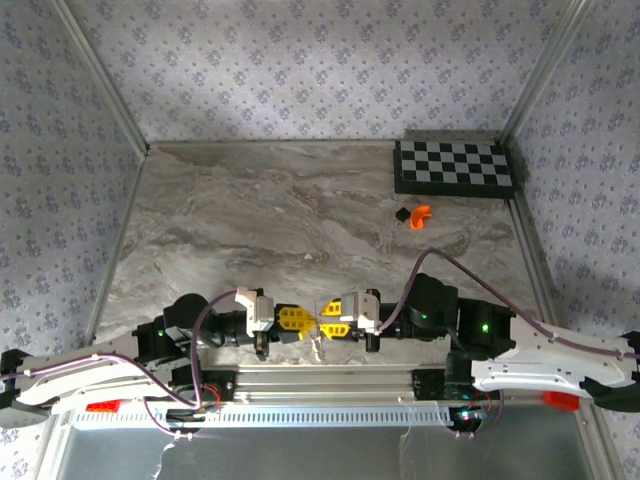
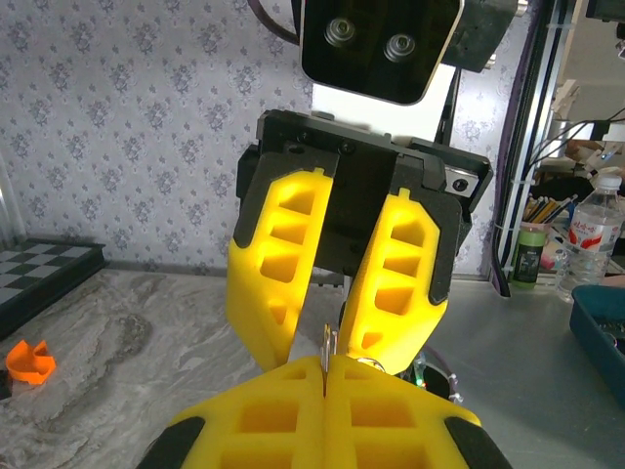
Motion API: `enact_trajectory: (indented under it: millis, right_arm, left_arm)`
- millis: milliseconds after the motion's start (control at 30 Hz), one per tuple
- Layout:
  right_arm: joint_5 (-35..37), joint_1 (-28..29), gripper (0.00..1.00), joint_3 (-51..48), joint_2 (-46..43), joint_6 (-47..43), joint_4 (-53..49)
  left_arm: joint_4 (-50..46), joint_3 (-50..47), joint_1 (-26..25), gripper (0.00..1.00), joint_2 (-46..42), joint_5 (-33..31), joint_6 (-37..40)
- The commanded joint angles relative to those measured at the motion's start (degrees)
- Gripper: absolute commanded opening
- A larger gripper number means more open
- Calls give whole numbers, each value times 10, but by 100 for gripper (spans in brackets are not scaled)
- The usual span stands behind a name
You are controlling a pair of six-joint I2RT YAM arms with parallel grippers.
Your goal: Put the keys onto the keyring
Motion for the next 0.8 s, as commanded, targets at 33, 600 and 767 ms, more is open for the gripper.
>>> enact_trajectory:
  millis: [33,600,767]
  right_arm:
    - [-18,-4,21,10,-2,12,21]
    - [-16,-11,1,2,3,19,37]
    - [-10,-13,0,4,7,25,34]
  left_arm:
    - [36,9,0,0,-4,-2,6]
    - [33,8,0,0,2,-10,8]
    - [14,12,0,0,4,-15,11]
